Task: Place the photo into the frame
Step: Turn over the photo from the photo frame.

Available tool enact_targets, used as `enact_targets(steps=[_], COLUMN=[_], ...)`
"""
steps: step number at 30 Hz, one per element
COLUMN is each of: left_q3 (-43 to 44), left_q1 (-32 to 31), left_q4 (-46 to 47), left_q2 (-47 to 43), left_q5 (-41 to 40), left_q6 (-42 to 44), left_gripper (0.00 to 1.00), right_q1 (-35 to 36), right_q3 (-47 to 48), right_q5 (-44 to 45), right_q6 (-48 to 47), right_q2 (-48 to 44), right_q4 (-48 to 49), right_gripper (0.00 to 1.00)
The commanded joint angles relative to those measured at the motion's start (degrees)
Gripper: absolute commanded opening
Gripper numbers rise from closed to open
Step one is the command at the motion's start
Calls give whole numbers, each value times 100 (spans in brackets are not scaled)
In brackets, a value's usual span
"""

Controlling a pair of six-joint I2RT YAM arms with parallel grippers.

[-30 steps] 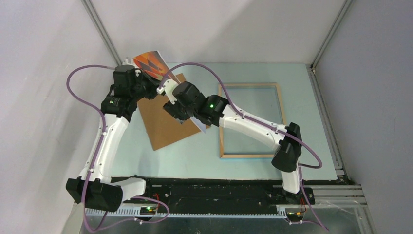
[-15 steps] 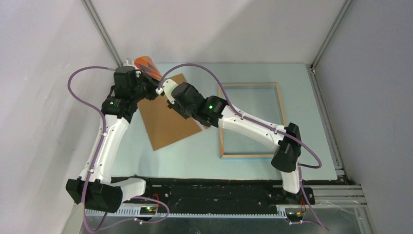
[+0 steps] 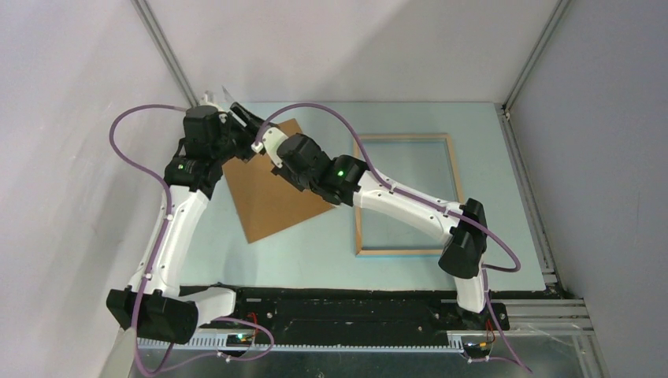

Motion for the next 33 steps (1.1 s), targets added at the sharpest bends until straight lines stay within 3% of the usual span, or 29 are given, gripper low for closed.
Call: enact_targets(steps=[1, 3, 5, 11, 19, 25, 33], left_q3=[253, 426, 578, 1091, 1926, 1919, 1554], left_q1=[-41, -36, -33, -25, -27, -27, -34], left_q4=[294, 314, 316, 323, 321, 318, 322], left_q2=[-217, -247, -273, -256, -83, -251, -182], left_q5=[174, 238, 323, 739, 1881, 2114, 2093], left_q6=[272, 445, 642, 1465, 2978, 3723, 3888], left_gripper=[79, 95, 99, 100, 100, 100, 100], right_q1=[-123, -229, -373, -1014, -2506, -3885, -5544], right_q3=[155, 88, 11, -510, -1865, -2780, -3954], right_q5=[15, -76, -204, -936, -2637, -4056, -5856], right_q6=[-14, 51, 128, 638, 1494, 2160, 2809], right_q2=[-409, -536, -688, -1304, -2467, -3220, -3452], right_q4=[238, 244, 250, 320, 899, 1172, 912], right_gripper=[0, 0, 0, 0, 0, 0, 0])
